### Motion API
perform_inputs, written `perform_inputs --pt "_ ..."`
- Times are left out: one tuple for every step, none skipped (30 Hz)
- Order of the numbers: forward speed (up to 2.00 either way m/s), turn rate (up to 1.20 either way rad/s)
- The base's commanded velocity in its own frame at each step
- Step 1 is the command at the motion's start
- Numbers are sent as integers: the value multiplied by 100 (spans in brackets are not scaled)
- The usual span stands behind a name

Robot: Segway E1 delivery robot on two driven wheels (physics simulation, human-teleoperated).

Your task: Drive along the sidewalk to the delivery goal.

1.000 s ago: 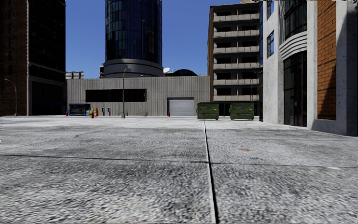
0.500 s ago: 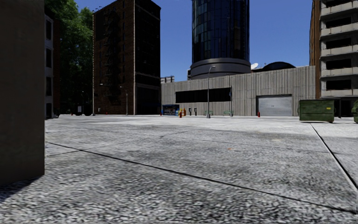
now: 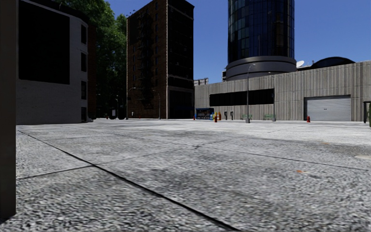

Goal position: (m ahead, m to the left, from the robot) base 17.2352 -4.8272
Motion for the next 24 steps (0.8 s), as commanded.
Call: perform_inputs --pt "200 0" --pt "200 0" --pt "200 0" --pt "200 0" --pt "200 0" --pt "200 0" --pt "200 0" --pt "200 0" --pt "200 0" --pt "200 0" --pt "200 0" --pt "200 0" --pt "200 0" --pt "200 0" --pt "200 0" --pt "200 0" --pt "200 0" --pt "200 0" --pt "200 0" --pt "200 0" --pt "200 0" --pt "200 0" --pt "200 0" --pt "200 0"
